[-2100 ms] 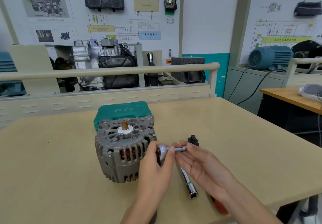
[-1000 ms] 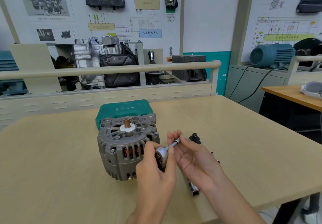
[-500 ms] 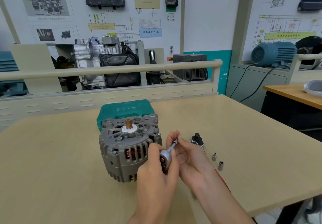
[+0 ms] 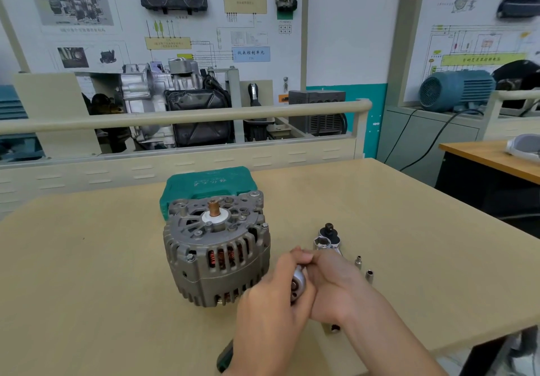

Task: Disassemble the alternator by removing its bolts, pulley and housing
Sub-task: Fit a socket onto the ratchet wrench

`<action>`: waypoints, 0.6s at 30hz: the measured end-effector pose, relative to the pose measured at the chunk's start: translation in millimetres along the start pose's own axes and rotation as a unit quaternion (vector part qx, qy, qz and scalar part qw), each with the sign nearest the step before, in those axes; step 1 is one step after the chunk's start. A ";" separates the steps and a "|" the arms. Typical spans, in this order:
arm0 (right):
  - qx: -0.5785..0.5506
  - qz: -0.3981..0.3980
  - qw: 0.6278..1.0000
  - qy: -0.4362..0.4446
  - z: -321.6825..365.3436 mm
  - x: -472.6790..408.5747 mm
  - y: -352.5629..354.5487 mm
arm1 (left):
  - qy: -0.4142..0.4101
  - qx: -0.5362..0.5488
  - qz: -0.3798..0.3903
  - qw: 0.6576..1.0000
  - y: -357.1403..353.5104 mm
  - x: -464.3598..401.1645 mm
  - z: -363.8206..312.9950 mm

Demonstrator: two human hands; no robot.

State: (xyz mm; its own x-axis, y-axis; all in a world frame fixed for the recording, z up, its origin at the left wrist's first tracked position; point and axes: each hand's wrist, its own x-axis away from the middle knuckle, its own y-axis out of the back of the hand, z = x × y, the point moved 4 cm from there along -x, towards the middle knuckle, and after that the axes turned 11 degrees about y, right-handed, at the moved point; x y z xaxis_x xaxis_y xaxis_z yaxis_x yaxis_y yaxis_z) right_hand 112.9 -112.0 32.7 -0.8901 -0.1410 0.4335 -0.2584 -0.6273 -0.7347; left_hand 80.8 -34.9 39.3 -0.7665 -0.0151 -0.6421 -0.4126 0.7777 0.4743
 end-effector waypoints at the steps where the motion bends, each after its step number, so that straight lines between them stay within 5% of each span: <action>1: 0.003 -0.008 1.000 0.005 0.2 -1.5 0.2 | -0.003 0.004 -0.001 1.000 0.5 -0.2 0.2; 12: -0.019 -0.056 0.996 0.074 -5.9 -11.5 -3.1 | -0.003 0.024 0.037 0.999 12.2 -3.2 -3.7; 16: 0.019 -0.119 0.955 0.269 47.7 -2.7 28.7 | -0.058 -0.021 -0.002 0.998 27.2 16.8 -24.3; 18: -0.078 -0.016 0.963 0.258 58.3 2.7 14.8 | -0.082 -0.016 -0.021 0.996 35.8 13.2 -33.5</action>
State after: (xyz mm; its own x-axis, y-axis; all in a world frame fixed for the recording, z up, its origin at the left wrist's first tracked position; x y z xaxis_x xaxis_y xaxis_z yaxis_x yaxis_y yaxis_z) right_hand 128.6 -166.3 53.5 -0.9387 0.3003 0.1695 -0.3056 -0.4967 -0.8124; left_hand 39.4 -28.2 68.0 -0.6584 0.0579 -0.7504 -0.4601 0.7581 0.4621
